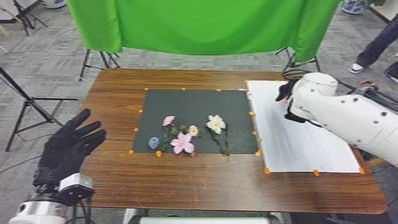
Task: Arrange flowers
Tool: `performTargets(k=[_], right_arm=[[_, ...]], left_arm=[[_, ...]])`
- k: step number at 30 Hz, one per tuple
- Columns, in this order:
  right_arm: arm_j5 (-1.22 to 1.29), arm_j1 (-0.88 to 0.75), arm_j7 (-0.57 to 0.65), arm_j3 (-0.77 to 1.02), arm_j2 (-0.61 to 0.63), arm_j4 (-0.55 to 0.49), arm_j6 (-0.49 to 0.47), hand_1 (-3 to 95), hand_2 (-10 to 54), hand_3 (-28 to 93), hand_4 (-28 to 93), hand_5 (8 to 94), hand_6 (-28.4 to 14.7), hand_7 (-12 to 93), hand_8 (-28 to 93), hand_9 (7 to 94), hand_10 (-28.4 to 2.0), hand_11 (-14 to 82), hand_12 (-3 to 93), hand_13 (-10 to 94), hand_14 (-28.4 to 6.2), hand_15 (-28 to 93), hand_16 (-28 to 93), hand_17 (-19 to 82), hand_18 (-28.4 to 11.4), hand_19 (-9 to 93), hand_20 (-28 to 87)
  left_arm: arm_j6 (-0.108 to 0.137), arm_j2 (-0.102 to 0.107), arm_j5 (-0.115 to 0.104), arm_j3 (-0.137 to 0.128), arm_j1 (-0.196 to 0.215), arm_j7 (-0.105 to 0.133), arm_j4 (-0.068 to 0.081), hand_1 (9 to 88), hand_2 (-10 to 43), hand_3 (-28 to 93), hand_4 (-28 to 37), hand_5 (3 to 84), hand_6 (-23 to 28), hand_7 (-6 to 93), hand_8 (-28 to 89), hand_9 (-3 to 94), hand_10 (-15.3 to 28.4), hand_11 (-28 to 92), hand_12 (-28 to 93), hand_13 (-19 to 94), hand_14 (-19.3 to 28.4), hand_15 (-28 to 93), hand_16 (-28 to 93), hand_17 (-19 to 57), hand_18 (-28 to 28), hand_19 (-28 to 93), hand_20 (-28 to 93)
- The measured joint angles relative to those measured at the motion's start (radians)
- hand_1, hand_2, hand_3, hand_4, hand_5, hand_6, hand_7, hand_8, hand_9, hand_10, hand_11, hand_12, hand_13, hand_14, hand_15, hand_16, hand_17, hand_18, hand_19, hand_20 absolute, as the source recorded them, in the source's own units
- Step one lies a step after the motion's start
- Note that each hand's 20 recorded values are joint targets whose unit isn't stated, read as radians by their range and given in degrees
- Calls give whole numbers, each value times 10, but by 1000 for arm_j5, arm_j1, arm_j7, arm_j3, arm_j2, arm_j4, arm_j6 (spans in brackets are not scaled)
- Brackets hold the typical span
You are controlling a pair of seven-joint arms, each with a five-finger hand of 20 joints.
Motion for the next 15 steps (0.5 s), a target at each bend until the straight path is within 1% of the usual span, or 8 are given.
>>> performTargets(k=[7, 12, 14, 15], right_arm=[[-3, -5, -4, -5, -14, 13, -1, 266, 41, 796, -226, 442, -8, 117, -95, 486, -177, 83, 146, 678, -112, 795, 105, 447, -212, 932, 323], [-5, -11, -14, -6, -20, 16, -3, 316, 20, 785, -237, 482, 3, 142, -108, 515, -154, 94, 145, 683, -104, 793, 105, 449, -206, 932, 316], [-11, -13, -17, -9, -23, 18, -5, 347, 1, 780, -242, 511, 4, 153, -113, 540, -139, 104, 144, 690, -97, 790, 105, 452, -204, 932, 313], [-16, -14, -19, -13, -23, 18, -5, 377, -17, 776, -249, 543, 8, 168, -120, 572, -125, 117, 142, 703, -85, 785, 107, 457, -200, 932, 309]], left_arm=[[-4, -7, 5, 0, -7, -4, 1, 304, 66, 642, -191, 360, 94, 90, -72, 325, 203, 277, 116, 221, 279, 577, -122, -63, 284, 560, -6], [-5, -7, 5, 1, -7, -3, 2, 305, 67, 641, -191, 360, 94, 91, -72, 325, 203, 278, 116, 221, 279, 578, -122, -63, 284, 560, -6], [-5, -7, 5, 2, -7, -2, 2, 304, 67, 641, -190, 360, 94, 91, -72, 325, 203, 279, 117, 221, 279, 578, -122, -63, 284, 561, -6], [-5, -8, 5, 2, -7, -2, 2, 305, 67, 641, -190, 360, 94, 91, -72, 325, 203, 279, 117, 222, 279, 578, -122, -63, 284, 561, -6]])
